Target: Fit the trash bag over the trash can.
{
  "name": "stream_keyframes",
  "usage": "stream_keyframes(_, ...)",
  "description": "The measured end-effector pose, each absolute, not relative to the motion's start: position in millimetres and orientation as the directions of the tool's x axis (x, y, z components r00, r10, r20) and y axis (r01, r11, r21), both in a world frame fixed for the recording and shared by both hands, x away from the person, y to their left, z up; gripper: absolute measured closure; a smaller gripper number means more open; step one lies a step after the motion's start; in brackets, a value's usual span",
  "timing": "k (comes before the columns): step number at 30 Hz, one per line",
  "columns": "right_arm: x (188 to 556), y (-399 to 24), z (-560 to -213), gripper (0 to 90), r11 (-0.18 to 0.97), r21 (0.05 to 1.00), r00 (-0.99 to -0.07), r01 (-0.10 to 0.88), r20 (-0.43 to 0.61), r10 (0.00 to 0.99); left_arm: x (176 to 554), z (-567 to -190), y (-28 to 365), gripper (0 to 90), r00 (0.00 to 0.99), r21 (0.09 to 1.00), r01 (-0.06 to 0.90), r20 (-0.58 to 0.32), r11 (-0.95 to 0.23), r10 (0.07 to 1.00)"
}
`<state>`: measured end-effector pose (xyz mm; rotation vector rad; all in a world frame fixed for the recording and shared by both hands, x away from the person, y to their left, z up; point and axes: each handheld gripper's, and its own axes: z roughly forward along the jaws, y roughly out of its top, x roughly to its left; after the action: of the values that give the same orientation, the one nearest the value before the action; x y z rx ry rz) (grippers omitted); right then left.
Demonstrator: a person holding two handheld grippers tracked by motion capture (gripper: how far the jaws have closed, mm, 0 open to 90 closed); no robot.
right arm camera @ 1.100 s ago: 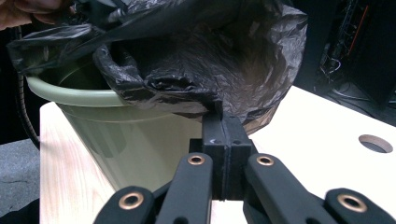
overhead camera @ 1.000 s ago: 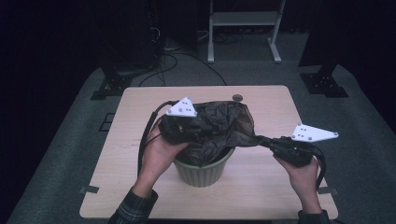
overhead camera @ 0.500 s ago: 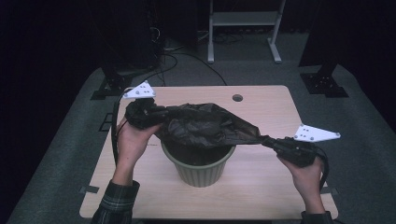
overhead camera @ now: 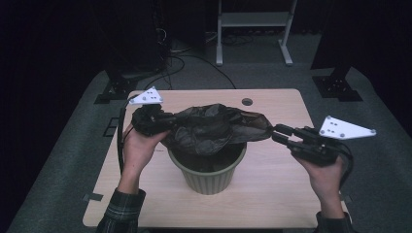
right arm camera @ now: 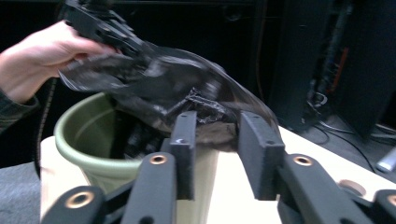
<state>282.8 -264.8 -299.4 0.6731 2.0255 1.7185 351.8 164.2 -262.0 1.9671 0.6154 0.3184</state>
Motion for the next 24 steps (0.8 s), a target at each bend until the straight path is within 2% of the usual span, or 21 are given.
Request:
stream_keyframes(5,284.0,-245.4,-282.3,59.2,0.127,0.989,-0.825,0.077,-0.008,0.565,351.1,-264.7,156.3,90.0,0.848,0.879,0.277,-0.033,-0.388,0.529)
stream_keyframes(14,271.2,-246.7,-253.5,58.5,0.135,0.991,-0.826,0.021,-0.059,0.561,350.6,-272.4,143.6,90.0,0.858,0.873,0.278,-0.037,-0.402,0.512)
stream_keyframes(17,272.3,-241.5,-253.4,58.3,0.152,0.987,-0.83,0.042,-0.051,0.556,350.0,-273.9,140.3,90.0,0.862,0.873,0.277,-0.042,-0.401,0.505)
stream_keyframes(24,291.9,-210.5,-278.2,52.8,0.182,0.972,-0.855,0.147,0.032,0.517,348.5,-272.6,138.8,90.0,0.865,0.873,0.272,-0.037,-0.405,0.501)
